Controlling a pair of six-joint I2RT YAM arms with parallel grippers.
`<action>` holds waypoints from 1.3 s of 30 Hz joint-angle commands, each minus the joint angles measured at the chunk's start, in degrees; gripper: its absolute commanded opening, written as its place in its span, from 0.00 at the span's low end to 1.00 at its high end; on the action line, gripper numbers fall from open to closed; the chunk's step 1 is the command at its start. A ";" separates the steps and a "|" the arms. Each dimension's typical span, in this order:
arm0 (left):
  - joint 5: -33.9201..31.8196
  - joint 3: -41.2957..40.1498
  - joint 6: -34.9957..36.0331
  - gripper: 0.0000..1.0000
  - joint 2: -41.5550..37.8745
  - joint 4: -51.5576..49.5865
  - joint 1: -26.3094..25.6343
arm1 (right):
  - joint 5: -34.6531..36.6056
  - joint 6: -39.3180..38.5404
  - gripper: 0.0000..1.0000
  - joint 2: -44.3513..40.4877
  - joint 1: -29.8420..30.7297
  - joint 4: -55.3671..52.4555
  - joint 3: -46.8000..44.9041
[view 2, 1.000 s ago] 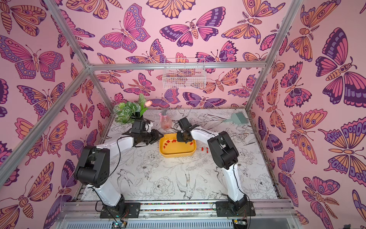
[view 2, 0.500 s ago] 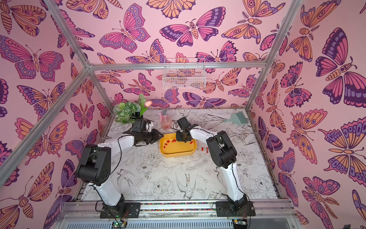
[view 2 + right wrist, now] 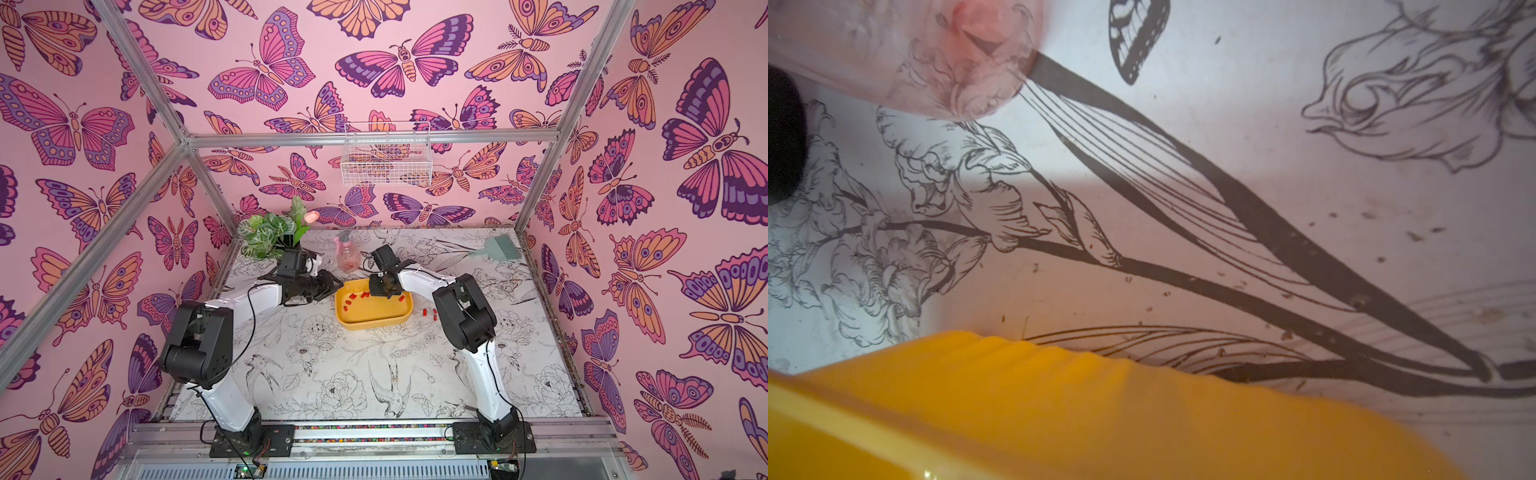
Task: Take the screw protection sleeves out of the storage box
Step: Pick up the screw protection sleeve from the storage box, then place the screw protection sleeve at the center of the board.
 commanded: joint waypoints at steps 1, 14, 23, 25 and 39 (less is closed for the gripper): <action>-0.14 0.62 0.51 0.38 1.25 -2.18 -0.24 | 0.12 0.63 0.11 -0.87 0.47 -1.44 -0.05; -0.10 0.71 0.55 0.38 1.38 -2.21 -0.28 | 1.59 0.50 0.07 -6.67 0.69 -1.03 -2.68; -0.13 0.67 0.67 0.38 1.27 -2.13 -0.33 | 2.33 0.48 0.07 -12.42 1.18 -1.64 -5.10; -0.10 0.59 0.66 0.38 1.19 -2.14 -0.35 | 2.08 0.75 0.07 -14.14 1.14 -1.30 -6.61; -0.10 0.54 0.69 0.38 0.91 -2.11 -0.48 | 3.73 -0.28 0.06 -27.22 -0.87 -2.88 -17.10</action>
